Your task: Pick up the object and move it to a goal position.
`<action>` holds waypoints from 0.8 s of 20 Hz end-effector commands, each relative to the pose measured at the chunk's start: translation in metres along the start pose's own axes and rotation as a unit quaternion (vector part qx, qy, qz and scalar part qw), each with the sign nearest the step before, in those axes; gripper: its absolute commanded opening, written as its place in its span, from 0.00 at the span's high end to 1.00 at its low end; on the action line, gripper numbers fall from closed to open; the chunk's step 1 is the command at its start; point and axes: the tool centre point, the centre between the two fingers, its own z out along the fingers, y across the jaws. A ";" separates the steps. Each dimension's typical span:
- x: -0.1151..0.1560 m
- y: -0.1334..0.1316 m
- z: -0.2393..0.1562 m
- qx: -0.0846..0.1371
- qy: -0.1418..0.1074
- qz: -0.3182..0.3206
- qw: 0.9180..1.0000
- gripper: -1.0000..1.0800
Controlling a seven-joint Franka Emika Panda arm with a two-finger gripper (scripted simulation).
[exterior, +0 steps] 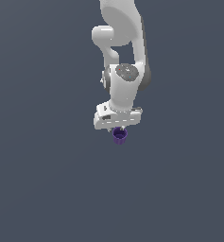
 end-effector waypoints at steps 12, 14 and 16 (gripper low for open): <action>-0.025 -0.060 0.030 -0.047 0.037 -0.145 0.988 0.38; -0.028 -0.064 0.031 -0.049 0.039 -0.155 0.986 0.38; -0.029 -0.067 0.032 -0.050 0.041 -0.162 0.985 0.38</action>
